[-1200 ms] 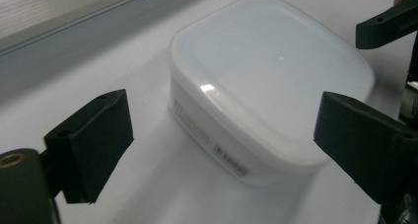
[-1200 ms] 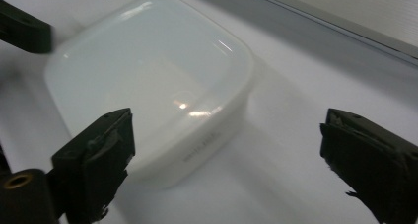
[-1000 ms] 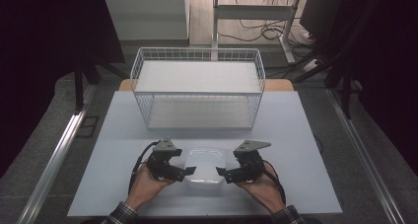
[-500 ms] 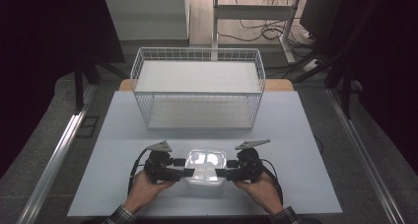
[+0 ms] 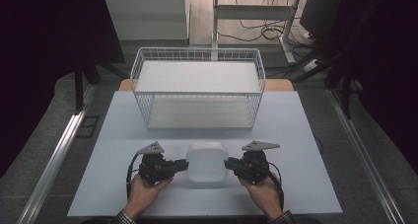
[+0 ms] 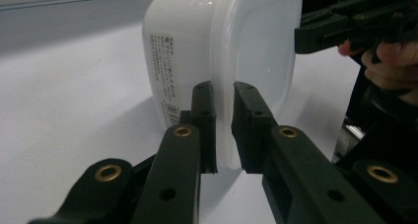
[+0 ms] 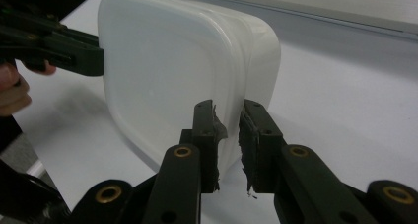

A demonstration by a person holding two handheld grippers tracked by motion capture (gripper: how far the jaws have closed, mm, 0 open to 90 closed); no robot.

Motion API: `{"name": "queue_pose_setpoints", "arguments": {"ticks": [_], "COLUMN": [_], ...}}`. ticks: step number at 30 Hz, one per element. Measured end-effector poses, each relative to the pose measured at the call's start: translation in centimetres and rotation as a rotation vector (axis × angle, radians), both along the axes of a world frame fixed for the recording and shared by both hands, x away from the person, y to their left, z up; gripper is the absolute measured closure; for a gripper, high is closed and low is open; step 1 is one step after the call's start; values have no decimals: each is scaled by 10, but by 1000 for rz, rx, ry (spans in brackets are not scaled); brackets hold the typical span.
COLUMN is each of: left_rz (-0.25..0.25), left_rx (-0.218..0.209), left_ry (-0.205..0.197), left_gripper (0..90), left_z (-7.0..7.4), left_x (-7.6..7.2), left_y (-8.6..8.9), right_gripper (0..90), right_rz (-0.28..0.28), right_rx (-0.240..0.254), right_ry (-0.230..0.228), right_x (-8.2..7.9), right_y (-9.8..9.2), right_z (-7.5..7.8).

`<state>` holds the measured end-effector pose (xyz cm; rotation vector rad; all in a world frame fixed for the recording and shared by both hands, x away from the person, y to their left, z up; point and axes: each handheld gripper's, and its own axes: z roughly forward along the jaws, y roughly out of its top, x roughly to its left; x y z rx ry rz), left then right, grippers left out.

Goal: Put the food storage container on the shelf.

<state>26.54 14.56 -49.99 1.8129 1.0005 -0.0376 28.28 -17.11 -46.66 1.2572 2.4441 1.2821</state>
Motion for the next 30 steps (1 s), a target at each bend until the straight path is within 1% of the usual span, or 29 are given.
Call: {"name": "queue_pose_setpoints", "arguments": {"ticks": [1, 2, 3, 4, 5, 6, 7, 8, 9, 10, 11, 12, 14, 15, 17, 20, 21, 22, 23, 24, 25, 26, 27, 28, 29, 30], "left_rz": [0, 12, 12, 25, 25, 30, 36, 42, 47, 47, 53, 56, 62, 69, 72, 85, 85, 88, 88, 90, 92, 92, 92, 95, 95, 100], "left_rx": [0, 9, 9, 36, 36, 42, 42, 47, 50, 50, 59, 61, 63, 62, 62, 58, 58, 59, 59, 62, 62, 62, 63, 63, 63, 57], "left_ry": [0, -5, -5, -25, -25, -33, -43, -64, -74, -74, -93, -97, -102, -112, -117, -142, -142, -154, -154, -167, -170, -170, -173, -182, -182, -190], "left_gripper": [807, 807, 807, 807, 806, 806, 805, 805, 805, 805, 805, 805, 805, 804, 804, 804, 803, 804, 803, 803, 803, 804, 803, 803, 803, 803], "left_z": [0, 0, 0, 2, 2, 4, 6, 11, 13, 13, 17, 19, 22, 25, 27, 38, 38, 44, 44, 51, 54, 54, 58, 63, 63, 69], "left_x": [0, 0, 0, 0, 0, 0, 0, 0, 0, 0, 0, 0, 1, 1, 2, 4, 4, 6, 6, 8, 9, 9, 10, 13, 13, 17], "left_y": [0, -1, -1, -3, -3, -3, -3, -2, -2, -2, -2, -2, -2, -1, 0, 6, 6, 8, 8, 9, 9, 9, 10, 11, 11, 12], "right_gripper": [769, 770, 770, 771, 771, 771, 772, 772, 773, 773, 773, 773, 773, 773, 773, 773, 773, 774, 774, 774, 774, 774, 774, 774, 774, 774], "right_rz": [0, -5, -5, -8, -8, -10, -9, -8, -9, -9, -7, -4, -3, 3, 12, 24, 24, 28, 28, 31, 32, 32, 35, 34, 34, 36], "right_rx": [0, 19, 19, 13, 13, 13, 19, 23, 30, 30, 34, 37, 39, 41, 43, 50, 50, 55, 55, 63, 67, 67, 72, 73, 73, 72], "right_ry": [0, -2, -2, -19, -19, -40, -45, -52, -62, -62, -82, -91, -93, -102, -117, -138, -138, -149, -149, -159, -163, -163, -168, -172, -172, -182], "right_x": [0, 0, 0, -1, -1, -1, -1, -1, -1, -1, 0, 1, 1, 4, 7, 12, 12, 15, 15, 18, 19, 19, 23, 24, 24, 28], "right_y": [0, -1, -1, 0, 0, 1, 1, 1, 1, 1, 2, 2, 2, 3, 5, 9, 9, 11, 11, 12, 12, 12, 13, 14, 14, 15], "right_z": [0, -2, -2, -2, -2, -1, 1, 2, 4, 4, 7, 9, 10, 13, 18, 26, 26, 31, 31, 37, 39, 39, 45, 47, 47, 54]}}
